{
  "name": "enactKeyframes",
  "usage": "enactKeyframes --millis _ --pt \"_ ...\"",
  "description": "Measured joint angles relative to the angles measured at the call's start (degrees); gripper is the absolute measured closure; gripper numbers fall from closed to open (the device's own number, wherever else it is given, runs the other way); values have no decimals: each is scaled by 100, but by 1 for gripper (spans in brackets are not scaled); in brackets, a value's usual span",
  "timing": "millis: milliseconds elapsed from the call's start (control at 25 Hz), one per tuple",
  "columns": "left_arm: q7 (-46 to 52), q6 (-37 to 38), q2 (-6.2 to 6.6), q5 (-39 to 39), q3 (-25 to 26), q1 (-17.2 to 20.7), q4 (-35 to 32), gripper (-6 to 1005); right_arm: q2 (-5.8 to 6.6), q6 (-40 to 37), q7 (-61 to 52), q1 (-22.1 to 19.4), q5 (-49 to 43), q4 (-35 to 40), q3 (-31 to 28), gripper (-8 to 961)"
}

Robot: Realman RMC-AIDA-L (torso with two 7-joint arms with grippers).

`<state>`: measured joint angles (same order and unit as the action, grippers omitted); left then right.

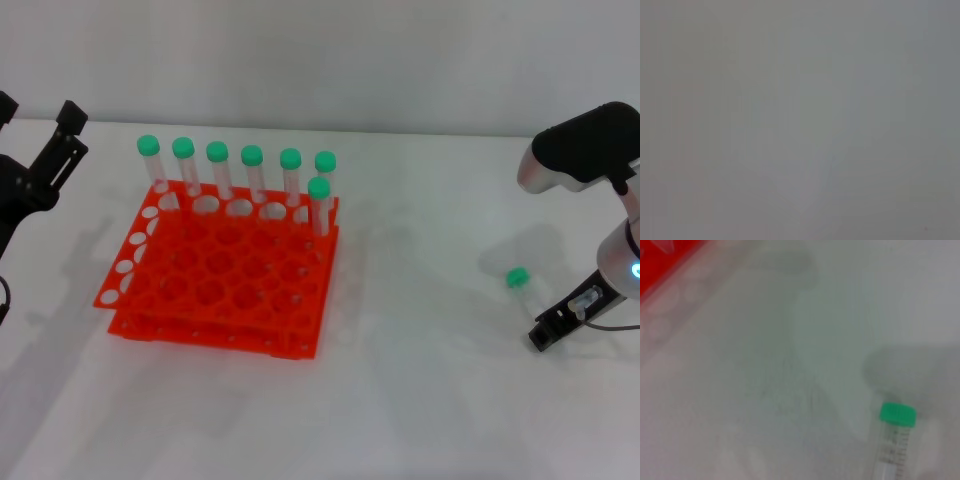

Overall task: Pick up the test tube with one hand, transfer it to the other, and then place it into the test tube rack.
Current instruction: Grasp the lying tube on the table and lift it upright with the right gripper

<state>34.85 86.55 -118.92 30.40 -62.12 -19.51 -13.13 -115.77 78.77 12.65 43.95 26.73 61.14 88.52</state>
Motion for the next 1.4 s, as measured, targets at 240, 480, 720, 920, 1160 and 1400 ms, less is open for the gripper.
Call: enactKeyframes --millis 240,480,720,920,1160,1400 --pt "-9 2 3 0 -8 5 -7 110 0 3 0 71 -2 -78 7 648" --pt "-14 2 8 0 -1 27 -33 110 -2 23 1 93 16 -87 61 765" --pt "-14 2 9 1 -4 14 -32 110 -6 79 0 142 36 -169 132 760" --pt "-13 2 9 1 -10 11 -29 110 -7 84 0 170 40 -238 149 756" --pt "5 3 9 3 -11 29 -11 110 10 98 1 -19 28 285 138 751" --pt "629 -90 56 422 -20 27 -185 110 37 -6 202 -694 32 1859 -74 745"
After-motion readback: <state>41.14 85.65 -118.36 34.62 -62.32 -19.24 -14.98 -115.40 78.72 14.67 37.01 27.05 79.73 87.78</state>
